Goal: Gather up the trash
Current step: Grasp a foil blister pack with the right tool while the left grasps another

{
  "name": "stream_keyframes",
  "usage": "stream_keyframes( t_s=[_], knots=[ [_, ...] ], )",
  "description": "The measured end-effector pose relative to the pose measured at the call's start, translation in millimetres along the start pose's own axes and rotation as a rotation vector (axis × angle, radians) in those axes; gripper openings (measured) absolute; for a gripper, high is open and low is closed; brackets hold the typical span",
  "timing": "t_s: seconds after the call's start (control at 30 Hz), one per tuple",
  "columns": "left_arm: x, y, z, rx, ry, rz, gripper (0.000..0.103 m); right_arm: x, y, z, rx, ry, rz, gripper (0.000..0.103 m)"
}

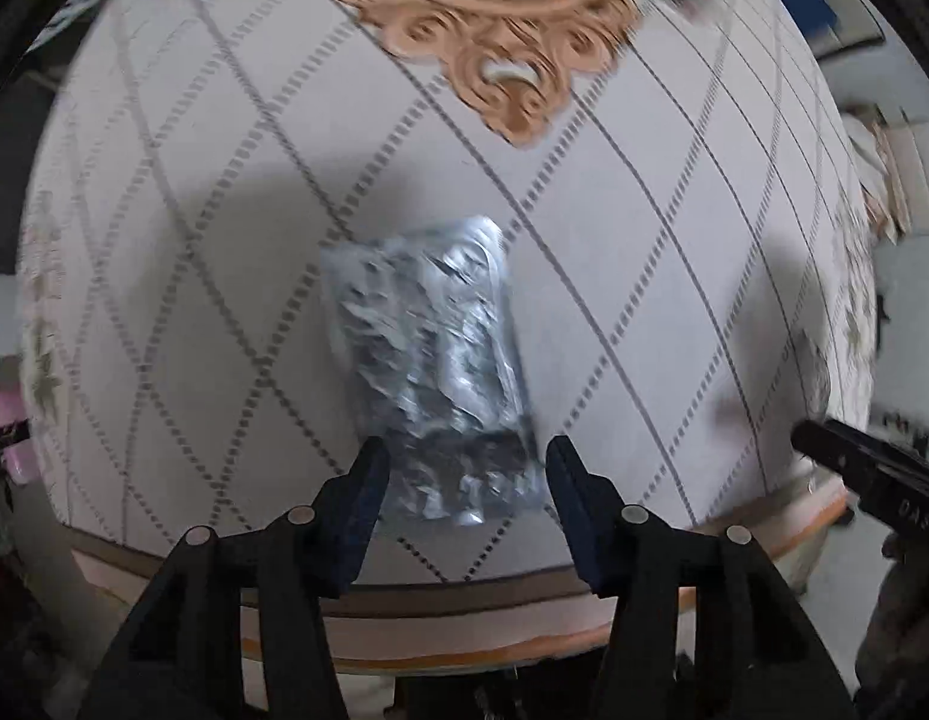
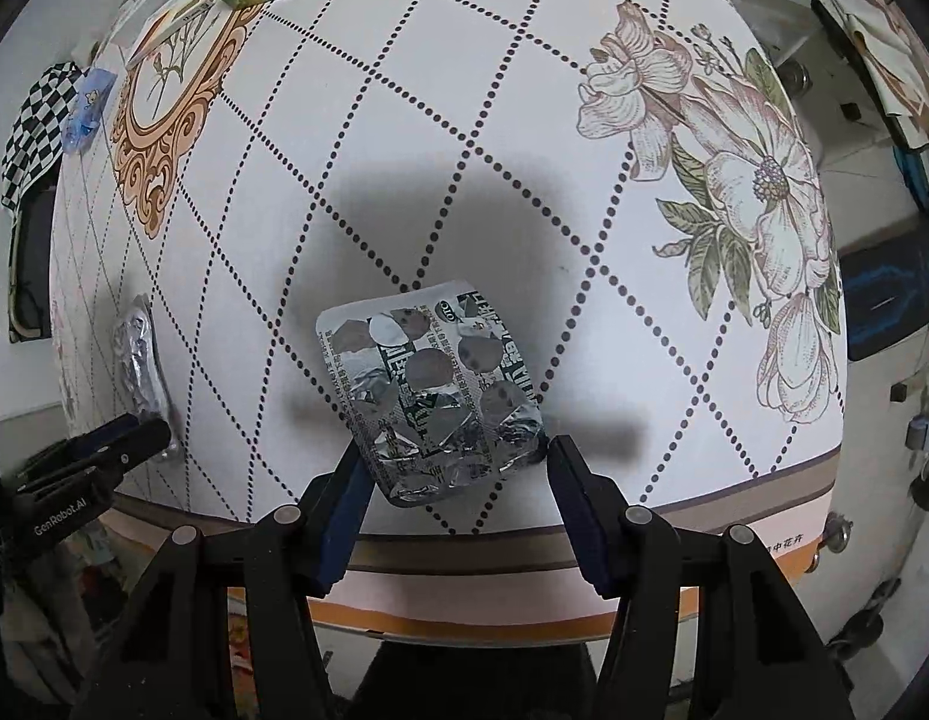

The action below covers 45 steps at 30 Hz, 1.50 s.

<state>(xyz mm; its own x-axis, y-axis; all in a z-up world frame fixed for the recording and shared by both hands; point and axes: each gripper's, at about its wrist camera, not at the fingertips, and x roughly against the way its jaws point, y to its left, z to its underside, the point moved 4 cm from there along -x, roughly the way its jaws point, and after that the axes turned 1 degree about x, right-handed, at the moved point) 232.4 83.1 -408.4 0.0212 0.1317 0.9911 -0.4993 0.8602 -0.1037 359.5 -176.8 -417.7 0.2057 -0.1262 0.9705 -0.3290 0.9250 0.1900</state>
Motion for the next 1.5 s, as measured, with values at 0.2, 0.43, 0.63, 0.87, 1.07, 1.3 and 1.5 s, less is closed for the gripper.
stream_keyframes(
  t_s=[0.2,0.43,0.63,0.87,1.07,1.3,1.5],
  knots=[
    [-8,6,-6,0.082,-0.003,-0.021,0.054,5,9,-12,0.051,-0.02,0.067,0.076],
    [-11,8,-6,0.197,-0.044,-0.093,0.051,-3,19,-16,0.102,-0.069,0.138,0.068],
    [-8,-20,23,0.139,-0.069,-0.1,0.044,6,28,-10,0.155,-0.11,0.169,0.061],
    [21,-27,20,0.112,-0.106,-0.047,0.029,12,20,0,0.124,-0.12,0.085,0.06],
    [4,-10,23,0.126,-0.064,-0.043,0.053,11,24,-2,0.086,-0.115,0.077,0.06],
    [-12,-22,16,0.089,-0.062,-0.101,0.06,7,20,-6,0.072,-0.115,0.067,0.06],
    [-21,-29,15,0.082,-0.071,-0.089,0.077,3,21,-10,0.073,-0.101,0.069,0.06]
  ],
)
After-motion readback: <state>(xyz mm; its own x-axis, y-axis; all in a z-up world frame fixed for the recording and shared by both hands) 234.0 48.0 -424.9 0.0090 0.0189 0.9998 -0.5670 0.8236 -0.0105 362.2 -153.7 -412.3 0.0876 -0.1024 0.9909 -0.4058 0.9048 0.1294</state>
